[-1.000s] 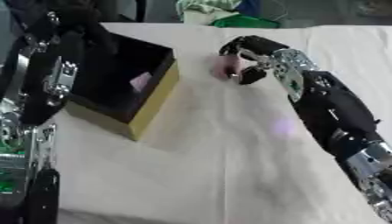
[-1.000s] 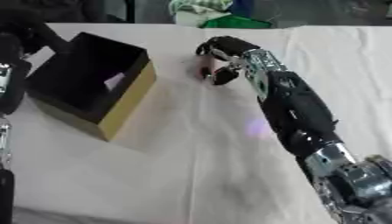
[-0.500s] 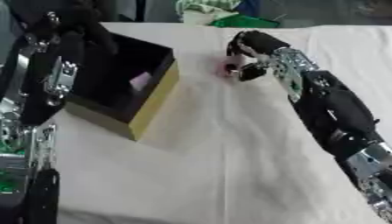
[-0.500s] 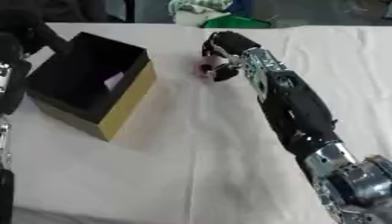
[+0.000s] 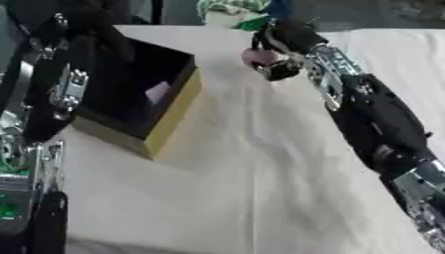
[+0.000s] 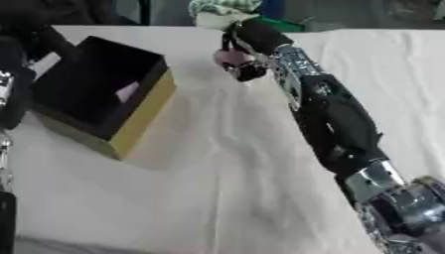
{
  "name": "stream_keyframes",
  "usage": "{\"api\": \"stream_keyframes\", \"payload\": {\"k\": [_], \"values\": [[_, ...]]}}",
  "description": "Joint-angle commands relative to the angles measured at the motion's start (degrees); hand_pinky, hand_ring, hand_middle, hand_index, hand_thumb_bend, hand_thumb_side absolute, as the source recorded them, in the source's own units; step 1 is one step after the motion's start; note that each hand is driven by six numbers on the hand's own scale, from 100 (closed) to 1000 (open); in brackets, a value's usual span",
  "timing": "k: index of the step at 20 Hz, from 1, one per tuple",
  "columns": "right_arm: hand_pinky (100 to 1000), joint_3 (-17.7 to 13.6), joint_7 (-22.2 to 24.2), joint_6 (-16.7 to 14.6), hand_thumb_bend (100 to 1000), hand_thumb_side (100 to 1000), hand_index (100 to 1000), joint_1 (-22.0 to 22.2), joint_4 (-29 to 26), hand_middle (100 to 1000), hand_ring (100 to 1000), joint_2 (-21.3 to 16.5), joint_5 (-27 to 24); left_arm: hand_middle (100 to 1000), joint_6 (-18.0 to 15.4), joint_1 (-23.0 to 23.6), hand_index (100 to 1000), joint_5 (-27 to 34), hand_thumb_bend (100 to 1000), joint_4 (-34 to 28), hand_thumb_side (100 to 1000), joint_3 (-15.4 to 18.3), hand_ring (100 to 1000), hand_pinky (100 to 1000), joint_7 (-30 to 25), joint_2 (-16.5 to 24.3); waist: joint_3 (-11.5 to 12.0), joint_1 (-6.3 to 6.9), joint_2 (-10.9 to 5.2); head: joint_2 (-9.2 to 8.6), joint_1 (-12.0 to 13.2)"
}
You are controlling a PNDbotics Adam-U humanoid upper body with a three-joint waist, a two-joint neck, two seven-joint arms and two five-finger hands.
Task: Pick up objects on the table and place them in the box.
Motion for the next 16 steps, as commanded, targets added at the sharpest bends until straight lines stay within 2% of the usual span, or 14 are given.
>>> {"api": "stream_keyframes", "payload": {"k": [1, 5, 9, 12, 16], "values": [[750, 1.75, 0.31, -1.13, 100, 100, 389, -2.15, -6.33, 225, 558, -0.17, -3.58, 556, 0.17, -0.68, 754, 0.12, 100, -1.29, 534, 0.09, 533, 634, -0.01, 0.73, -0.01, -0.06, -1.41, -0.05, 0.06], [745, 4.77, 2.45, -2.59, 100, 100, 391, -2.95, -12.38, 231, 568, 0.83, -7.48, 557, 0.19, -0.65, 754, 0.22, 100, -1.29, 532, -0.2, 534, 634, -0.27, 0.62, 0.21, -0.2, -1.67, -0.01, -0.37], [748, 7.62, 5.43, -4.48, 100, 100, 396, -3.52, -16.08, 236, 577, 2.66, -10.34, 558, 0.21, -0.64, 754, 0.37, 100, -1.33, 530, -0.46, 534, 634, -0.46, 0.41, 0.67, -0.35, -1.96, -0.14, -0.99], [751, 8.85, 7.76, -5.58, 100, 100, 399, -3.59, -16.66, 237, 575, 4.55, -11.8, 558, 0.27, -0.68, 754, 0.57, 100, -1.51, 528, -0.67, 536, 634, -0.58, 0.15, 1.14, -0.44, -2.07, -0.26, -1.37], [757, 9.68, 10.02, -7.07, 100, 100, 408, -3.39, -14.61, 242, 580, 7.76, -11.64, 559, 0.39, -0.92, 755, 0.84, 100, -1.8, 525, -1.01, 537, 634, -0.79, -0.31, 2.1, -0.59, -2.03, -0.69, -2.26]]}}
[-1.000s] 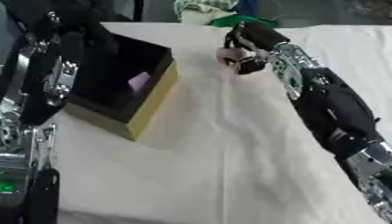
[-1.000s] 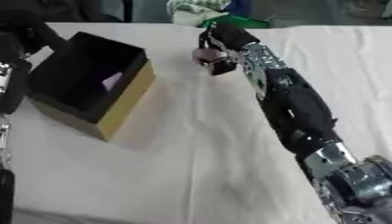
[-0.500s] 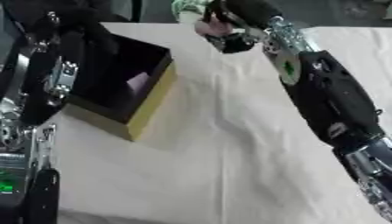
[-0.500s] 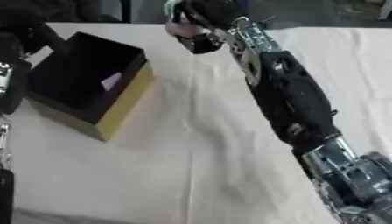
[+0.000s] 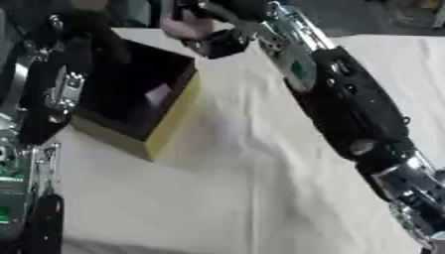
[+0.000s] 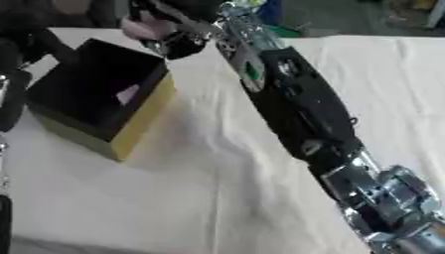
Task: Pick up objects on the table and place them in the box.
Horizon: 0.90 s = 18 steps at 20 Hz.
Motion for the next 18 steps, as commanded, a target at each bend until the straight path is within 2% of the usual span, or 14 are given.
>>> {"api": "stream_keyframes", "payload": {"k": [1, 9, 12, 13, 14, 15, 18], "values": [[761, 0.33, 1.55, -1.3, 100, 100, 410, -1.27, 0.69, 241, 579, 2.27, 0.22, 559, -0.03, -1.0, 756, 0.41, 100, -1.48, 525, -0.38, 537, 634, -0.31, -0.33, 0.46, 0.08, -1.11, -0.71, -0.82], [778, -0.3, 2.47, -3.81, 100, 133, 460, 0.67, 6.76, 275, 596, 7.07, 5.14, 560, 0.04, -1.54, 756, 0.87, 100, -2.06, 523, -0.58, 537, 634, -0.42, -0.82, 1.89, 0.21, -0.46, -1.24, -1.94], [792, -0.29, 1.82, -4.71, 100, 136, 635, 1.11, 7.71, 445, 657, 7.65, 7.55, 560, 0.08, -1.58, 757, 0.91, 100, -2.14, 524, -0.54, 537, 634, -0.41, -0.87, 2.08, 0.2, -0.29, -1.18, -1.96], [803, -0.14, 1.57, -5.04, 100, 134, 813, 1.16, 7.64, 610, 713, 7.69, 8.44, 560, 0.1, -1.58, 757, 0.91, 100, -2.16, 524, -0.53, 537, 634, -0.41, -0.87, 2.08, 0.17, -0.24, -1.17, -1.93], [807, 0.01, 1.29, -5.3, 100, 135, 850, 1.2, 7.4, 662, 726, 7.66, 9.34, 560, 0.12, -1.58, 757, 0.9, 100, -2.19, 524, -0.52, 537, 634, -0.4, -0.87, 2.05, 0.14, -0.2, -1.16, -1.89], [823, 0.09, 1.0, -5.38, 100, 144, 935, 1.22, 7.14, 808, 766, 7.59, 10.19, 560, 0.14, -1.58, 757, 0.9, 100, -2.22, 525, -0.5, 537, 633, -0.38, -0.86, 2.01, 0.12, -0.15, -1.18, -1.86], [835, -0.05, -0.64, -4.74, 100, 137, 973, 1.21, 6.23, 911, 789, 7.29, 12.08, 560, 0.21, -1.52, 757, 0.88, 100, -2.27, 525, -0.44, 536, 633, -0.33, -0.84, 1.88, 0.1, -0.12, -1.17, -1.78]]}}
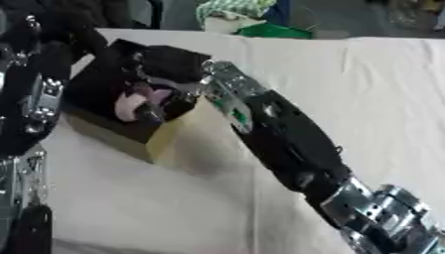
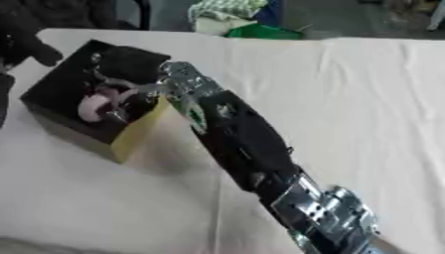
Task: Pick up objects on the table and place them in the box.
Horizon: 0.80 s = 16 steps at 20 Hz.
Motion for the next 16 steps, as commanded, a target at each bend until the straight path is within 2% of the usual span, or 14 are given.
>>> {"api": "stream_keyframes", "payload": {"k": [1, 2, 3, 6, 9, 12, 16], "values": [[835, -0.36, -2.16, 0.75, 100, 164, 977, -0.96, -1.92, 930, 788, -0.33, 1.91, 560, 0.04, -0.91, 757, 0.14, 100, -1.24, 525, -0.02, 536, 633, -0.02, 0.12, -0.07, 0.24, -0.87, -0.37, 0.16], [835, -0.52, -3.15, 1.32, 100, 185, 977, -0.95, -2.14, 937, 786, -0.44, 2.01, 560, 0.05, -0.89, 757, 0.13, 100, -1.25, 525, -0.01, 536, 633, -0.01, 0.13, -0.14, 0.25, -0.88, -0.36, 0.25], [835, -0.58, -4.0, 1.89, 100, 249, 976, -0.96, -2.26, 942, 787, -0.56, 2.11, 560, 0.06, -0.88, 757, 0.13, 100, -1.25, 524, -0.01, 536, 633, -0.01, 0.13, -0.18, 0.24, -0.9, -0.34, 0.24], [833, -0.91, -6.12, 3.85, 100, 183, 976, -0.87, -2.7, 933, 776, -1.06, 2.12, 560, 0.07, -0.74, 757, 0.09, 100, -1.24, 525, 0.05, 536, 633, 0.03, 0.19, -0.38, 0.24, -1.05, -0.19, 0.53], [842, -1.39, -8.05, 6.18, 100, 127, 979, -0.76, -3.36, 902, 755, -2.01, -0.51, 560, 0.08, -0.42, 757, -0.04, 100, -1.2, 525, 0.25, 536, 633, 0.2, 0.4, -0.9, 0.26, -1.37, 0.16, 1.28], [851, -1.76, -7.81, 8.3, 100, 123, 983, -0.75, -5.15, 871, 728, -4.04, -7.02, 560, 0.12, 0.39, 757, -0.44, 100, -1.04, 525, 0.82, 536, 633, 0.65, 1.02, -2.33, 0.25, -2.09, 0.75, 2.87], [860, -1.45, -4.88, 11.84, 100, 183, 995, 0.13, -11.33, 823, 692, -8.04, -21.09, 560, 0.11, 1.55, 756, -1.23, 100, -0.77, 530, 1.71, 535, 632, 1.46, 1.95, -5.07, 0.31, -2.84, 1.65, 5.69]]}}
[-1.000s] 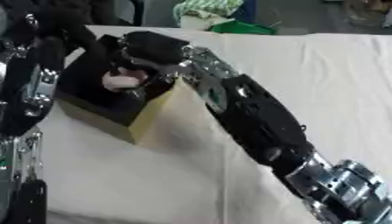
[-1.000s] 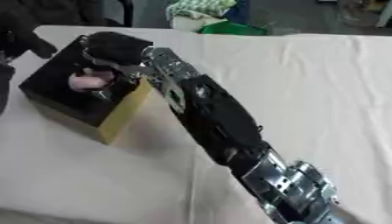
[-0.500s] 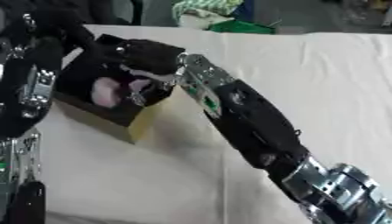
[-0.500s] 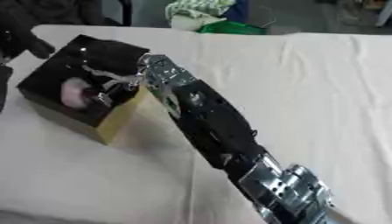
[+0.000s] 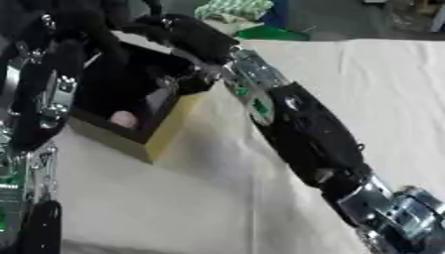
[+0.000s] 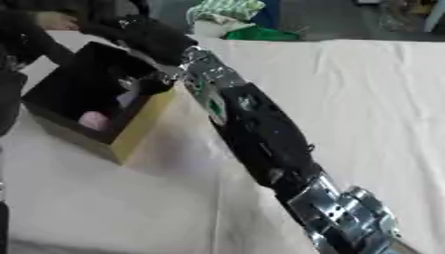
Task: Pick up objects on the table and place them in the box.
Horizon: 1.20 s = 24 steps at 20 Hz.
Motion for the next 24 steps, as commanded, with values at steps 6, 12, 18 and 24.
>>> {"api": "stream_keyframes", "payload": {"k": [6, 12, 18, 24], "values": [[881, -1.03, 5.41, 9.08, 100, 434, 904, 4.95, -17.18, 768, 645, -8.38, -27.41, 558, -0.21, 1.5, 754, -2.39, 100, 0.06, 544, 2.83, 533, 630, 2.26, 3.49, -5.2, 0.29, -1.13, 0.73, 5.89], [896, -4.03, 4.43, 14.55, 100, 523, 952, 13.75, -29.53, 737, 623, -12.14, -42.28, 555, -0.13, 2.88, 752, -3.54, 100, 0.75, 561, 4.92, 532, 626, 4.34, 5.36, -9.69, 0.3, -0.04, 0.08, 9.89], [908, -6.34, 3.46, 16.28, 100, 524, 988, 25.52, -39.94, 709, 608, -14.06, -50.5, 554, -0.15, 4.82, 753, -4.07, 100, 2.35, 584, 5.65, 532, 623, 4.9, 6.41, -13.63, 1.24, 0.78, 0.0, 12.82], [911, -8.96, 3.07, 15.84, 100, 528, 991, 35.63, -44.58, 676, 587, -13.59, -50.59, 558, -0.71, 5.67, 752, -4.25, 100, 3.52, 593, 6.17, 536, 622, 5.22, 7.05, -15.33, 2.13, 1.12, 0.37, 14.86]]}}
